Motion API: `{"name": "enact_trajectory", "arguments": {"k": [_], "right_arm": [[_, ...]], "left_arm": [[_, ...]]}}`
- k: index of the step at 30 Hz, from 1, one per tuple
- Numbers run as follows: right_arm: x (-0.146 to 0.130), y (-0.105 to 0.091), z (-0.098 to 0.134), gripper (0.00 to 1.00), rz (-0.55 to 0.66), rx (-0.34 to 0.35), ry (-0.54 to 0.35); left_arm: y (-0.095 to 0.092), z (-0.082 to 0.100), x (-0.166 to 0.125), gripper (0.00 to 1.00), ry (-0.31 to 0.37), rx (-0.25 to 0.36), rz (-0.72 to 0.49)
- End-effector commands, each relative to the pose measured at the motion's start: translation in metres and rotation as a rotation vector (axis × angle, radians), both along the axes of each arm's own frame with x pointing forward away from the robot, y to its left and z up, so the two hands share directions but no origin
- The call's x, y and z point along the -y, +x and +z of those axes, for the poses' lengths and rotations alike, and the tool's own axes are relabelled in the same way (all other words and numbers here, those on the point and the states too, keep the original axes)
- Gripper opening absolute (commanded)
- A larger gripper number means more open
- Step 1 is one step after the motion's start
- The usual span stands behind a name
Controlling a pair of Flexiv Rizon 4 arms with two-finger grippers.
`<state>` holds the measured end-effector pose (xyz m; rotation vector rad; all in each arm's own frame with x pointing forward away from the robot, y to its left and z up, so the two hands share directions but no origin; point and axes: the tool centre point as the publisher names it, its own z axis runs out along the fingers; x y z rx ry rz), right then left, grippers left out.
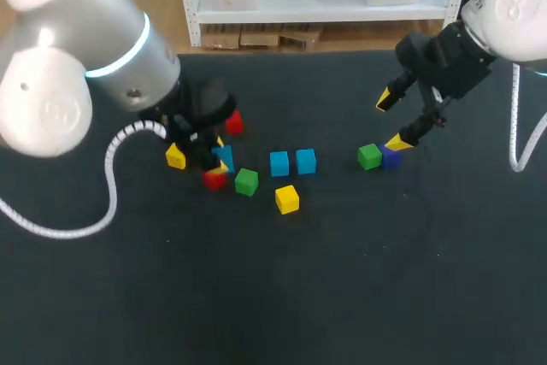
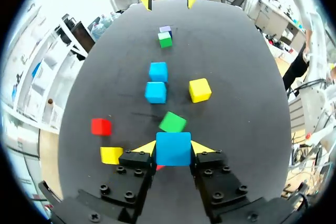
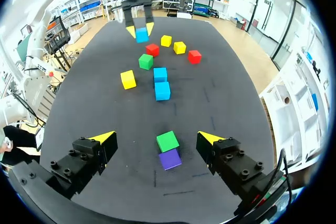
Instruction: Place the blue cubes, place green cubes on the blue cubes, place the yellow cubes on the green cubes, then place the red cubes on the yellow cubes, and place purple cube on the red cubes.
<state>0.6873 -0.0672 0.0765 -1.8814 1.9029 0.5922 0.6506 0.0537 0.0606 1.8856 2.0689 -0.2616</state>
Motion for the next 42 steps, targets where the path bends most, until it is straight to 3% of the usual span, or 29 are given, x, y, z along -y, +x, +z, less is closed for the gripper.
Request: {"name": "enact_trajectory", "arguments": {"k": [1, 8, 16, 27, 42], "right_arm": [[0.000, 0.000, 0.000, 1.00, 0.001, 0.000, 0.002], [0.000, 0.000, 0.000, 1.00, 0.001, 0.000, 0.002], [0.000, 0.000, 0.000, 1.00, 0.001, 0.000, 0.002], [0.000, 0.000, 0.000, 1.00, 0.001, 0.000, 0.002], [0.000, 0.000, 0.000, 1.00, 0.001, 0.000, 0.002]], "left_arm": [[0.038, -0.004, 0.009, 0.00, -0.006, -0.033, -0.030], [0.069, -0.017, 0.020, 0.00, -0.017, -0.021, -0.060], [0.082, -0.037, 0.028, 0.00, -0.010, -0.020, -0.096], [0.077, -0.057, 0.026, 0.00, -0.001, -0.037, -0.114], [0.054, -0.069, 0.035, 0.00, -0.034, -0.054, -0.106]]}}
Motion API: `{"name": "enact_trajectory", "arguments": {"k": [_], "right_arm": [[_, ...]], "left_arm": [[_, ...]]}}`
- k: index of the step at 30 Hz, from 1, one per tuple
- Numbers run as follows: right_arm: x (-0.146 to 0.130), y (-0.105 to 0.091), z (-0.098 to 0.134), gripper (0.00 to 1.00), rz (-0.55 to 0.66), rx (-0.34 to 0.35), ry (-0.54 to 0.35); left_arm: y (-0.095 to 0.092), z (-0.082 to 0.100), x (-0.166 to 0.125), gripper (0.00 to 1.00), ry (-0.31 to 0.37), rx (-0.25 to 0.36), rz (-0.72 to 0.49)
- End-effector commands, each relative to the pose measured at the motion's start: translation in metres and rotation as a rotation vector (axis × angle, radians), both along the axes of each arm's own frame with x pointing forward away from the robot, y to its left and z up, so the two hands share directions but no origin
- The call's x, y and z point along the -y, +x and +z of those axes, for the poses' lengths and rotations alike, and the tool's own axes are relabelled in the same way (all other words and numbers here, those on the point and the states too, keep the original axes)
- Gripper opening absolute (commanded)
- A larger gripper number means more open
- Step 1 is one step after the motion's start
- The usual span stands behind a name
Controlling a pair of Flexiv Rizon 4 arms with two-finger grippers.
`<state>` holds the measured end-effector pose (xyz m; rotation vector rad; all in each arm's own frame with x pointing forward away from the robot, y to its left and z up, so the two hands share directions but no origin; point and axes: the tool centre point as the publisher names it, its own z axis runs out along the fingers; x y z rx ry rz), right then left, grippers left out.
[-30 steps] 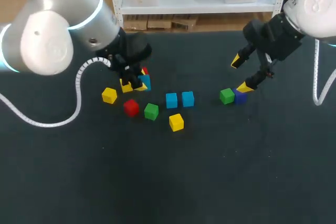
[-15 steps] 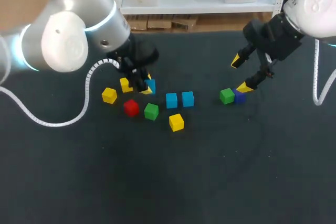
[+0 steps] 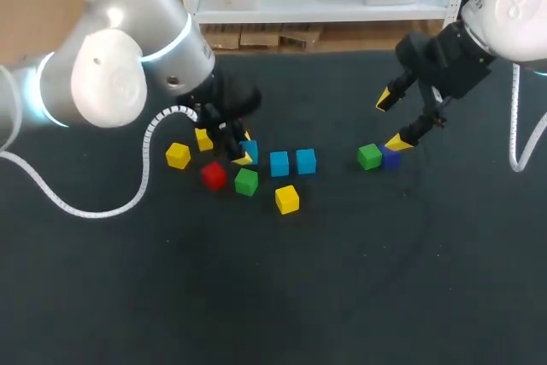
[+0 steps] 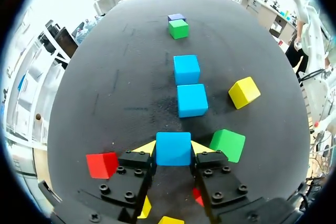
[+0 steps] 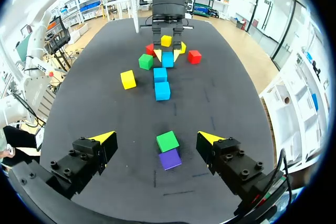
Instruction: Place the blue cubes, place green cubes on the blue cubes, place the yellow cubes on the green cubes, then place the red cubes on the yellow cubes, and place purple cube on the red cubes.
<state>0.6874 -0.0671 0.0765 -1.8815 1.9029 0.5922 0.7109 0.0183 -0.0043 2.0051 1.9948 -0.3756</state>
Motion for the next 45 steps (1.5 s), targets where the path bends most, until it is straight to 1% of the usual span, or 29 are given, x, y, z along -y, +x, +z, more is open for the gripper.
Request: {"name": "enact_trajectory", "arguments": {"k": [1, 12, 18, 21, 30, 45], "right_arm": [[0.000, 0.000, 0.000, 1.00, 0.001, 0.000, 0.002], [0.000, 0.000, 0.000, 1.00, 0.001, 0.000, 0.002], [0.000, 0.000, 0.000, 1.00, 0.001, 0.000, 0.002], [0.000, 0.000, 0.000, 1.00, 0.001, 0.000, 0.002], [0.000, 0.000, 0.000, 1.00, 0.001, 0.000, 0.002], [0.000, 0.000, 0.000, 1.00, 0.001, 0.000, 0.002]], "left_arm": [[-0.008, -0.004, 0.000, 0.00, -0.012, 0.008, 0.007], [-0.027, -0.005, -0.003, 0.00, -0.011, -0.001, 0.015], [-0.034, -0.004, -0.005, 0.00, -0.009, -0.005, 0.024], [-0.033, -0.004, -0.005, 0.00, -0.009, -0.005, 0.027], [-0.025, -0.003, 0.004, 0.00, -0.014, 0.006, 0.024], [-0.024, -0.003, 0.007, 0.00, -0.017, -0.003, 0.021]]}}
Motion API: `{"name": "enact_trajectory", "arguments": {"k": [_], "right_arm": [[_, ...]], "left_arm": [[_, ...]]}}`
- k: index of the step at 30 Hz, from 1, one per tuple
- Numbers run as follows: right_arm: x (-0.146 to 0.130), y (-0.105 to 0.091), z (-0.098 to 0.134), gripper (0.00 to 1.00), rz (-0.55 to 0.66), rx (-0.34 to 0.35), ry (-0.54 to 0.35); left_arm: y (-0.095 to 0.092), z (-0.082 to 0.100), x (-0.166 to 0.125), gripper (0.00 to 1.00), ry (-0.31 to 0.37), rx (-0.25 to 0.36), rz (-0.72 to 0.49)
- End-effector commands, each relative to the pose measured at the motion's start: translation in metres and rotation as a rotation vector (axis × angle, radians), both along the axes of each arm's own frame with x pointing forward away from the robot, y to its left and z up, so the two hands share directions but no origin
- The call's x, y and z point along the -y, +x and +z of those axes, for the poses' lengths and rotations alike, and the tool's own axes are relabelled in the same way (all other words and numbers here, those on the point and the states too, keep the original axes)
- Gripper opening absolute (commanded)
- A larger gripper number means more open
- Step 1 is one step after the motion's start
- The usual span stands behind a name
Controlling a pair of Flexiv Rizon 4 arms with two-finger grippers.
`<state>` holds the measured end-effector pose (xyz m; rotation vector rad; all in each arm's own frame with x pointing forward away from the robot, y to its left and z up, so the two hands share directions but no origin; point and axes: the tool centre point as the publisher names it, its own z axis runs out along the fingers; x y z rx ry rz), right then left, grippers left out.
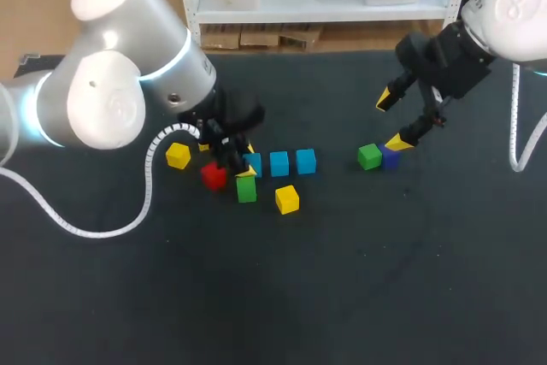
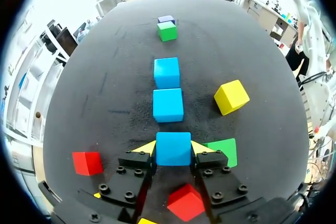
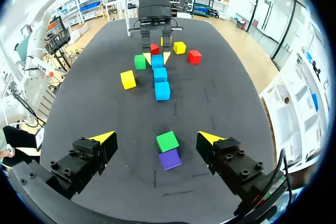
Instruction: Place the blue cubes, place green cubes on the blue cubes, place the yellow cubes on the green cubes, then place the red cubes on the yellow cubes, and place purple cube on the red cubes.
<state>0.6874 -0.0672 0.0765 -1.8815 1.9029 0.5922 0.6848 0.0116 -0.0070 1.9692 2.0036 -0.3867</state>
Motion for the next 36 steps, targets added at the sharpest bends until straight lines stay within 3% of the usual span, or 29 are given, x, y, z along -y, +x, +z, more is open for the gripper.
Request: {"name": "enact_trajectory", "arguments": {"k": [1, 36], "right_arm": [[0.0001, 0.0004, -0.0003, 1.00, 0.001, 0.000, 0.002], [0.0001, 0.0004, -0.0003, 1.00, 0.001, 0.000, 0.002]], "left_arm": [[0.0023, -0.0006, 0.0001, 0.00, 0.003, -0.005, -0.001], [0.0061, -0.0043, 0.0000, 0.00, 0.007, -0.017, 0.004]]}}
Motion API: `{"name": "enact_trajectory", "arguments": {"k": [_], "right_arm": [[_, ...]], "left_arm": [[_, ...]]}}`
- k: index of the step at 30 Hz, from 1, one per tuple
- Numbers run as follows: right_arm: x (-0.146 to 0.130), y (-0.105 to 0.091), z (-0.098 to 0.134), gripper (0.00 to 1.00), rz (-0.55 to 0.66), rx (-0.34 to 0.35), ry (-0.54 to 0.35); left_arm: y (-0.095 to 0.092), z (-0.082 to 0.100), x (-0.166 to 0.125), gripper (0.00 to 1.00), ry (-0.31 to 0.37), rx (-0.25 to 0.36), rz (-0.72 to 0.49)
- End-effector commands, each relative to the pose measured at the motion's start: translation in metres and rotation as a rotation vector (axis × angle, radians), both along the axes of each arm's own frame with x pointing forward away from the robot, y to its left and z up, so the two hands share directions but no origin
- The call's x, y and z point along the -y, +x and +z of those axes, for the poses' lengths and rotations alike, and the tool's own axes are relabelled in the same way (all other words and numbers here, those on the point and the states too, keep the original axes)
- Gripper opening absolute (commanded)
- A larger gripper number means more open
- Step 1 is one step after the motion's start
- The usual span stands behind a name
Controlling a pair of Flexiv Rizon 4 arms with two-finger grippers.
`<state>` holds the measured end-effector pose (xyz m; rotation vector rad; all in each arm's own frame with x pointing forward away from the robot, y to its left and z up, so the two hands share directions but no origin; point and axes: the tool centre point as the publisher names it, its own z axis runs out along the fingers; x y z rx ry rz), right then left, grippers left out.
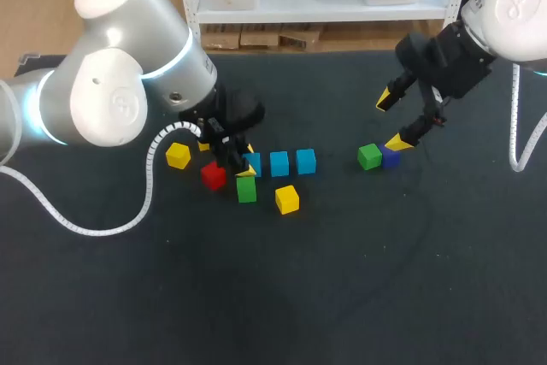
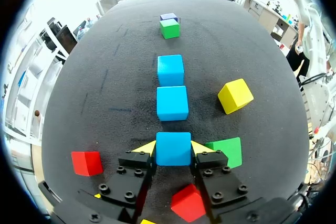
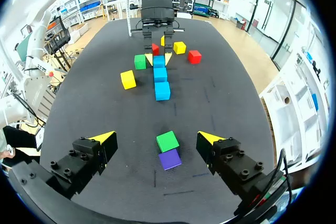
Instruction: Place the blue cubes, place green cubes on the blue cubes, place the yellow cubes on the green cubes, then place the red cubes on the yellow cubes, and place purple cube on the red cubes.
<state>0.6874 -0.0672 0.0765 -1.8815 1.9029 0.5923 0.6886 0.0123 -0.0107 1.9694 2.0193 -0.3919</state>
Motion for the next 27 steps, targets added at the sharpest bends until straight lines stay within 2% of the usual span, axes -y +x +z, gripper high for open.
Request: {"name": "enact_trajectory", "arguments": {"k": [1, 15, 16, 19, 21, 27], "right_arm": [[0.0001, 0.0004, -0.0003, 1.00, 0.001, 0.000, 0.002], [0.0001, 0.0004, -0.0003, 1.00, 0.001, 0.000, 0.002], [0.0001, 0.0004, -0.0003, 1.00, 0.001, 0.000, 0.002], [0.0001, 0.0004, -0.0003, 1.00, 0.001, 0.000, 0.002], [0.0001, 0.0004, -0.0003, 1.00, 0.001, 0.000, 0.002], [0.0001, 0.0004, -0.0003, 1.00, 0.001, 0.000, 0.002]], "left_arm": [[0.0023, -0.0007, 0.0007, 0.00, 0.001, -0.006, -0.001], [-0.0003, -0.0012, 0.0008, 0.00, 0.003, -0.011, -0.002], [-0.0005, -0.0014, 0.0009, 0.10, 0.003, -0.013, -0.001], [-0.0009, -0.0019, 0.0010, 0.16, 0.004, -0.015, 0.001], [-0.0009, -0.0020, 0.0011, 0.25, 0.004, -0.016, 0.002], [-0.0003, -0.0018, 0.0017, 0.36, 0.005, -0.016, 0.006]]}}
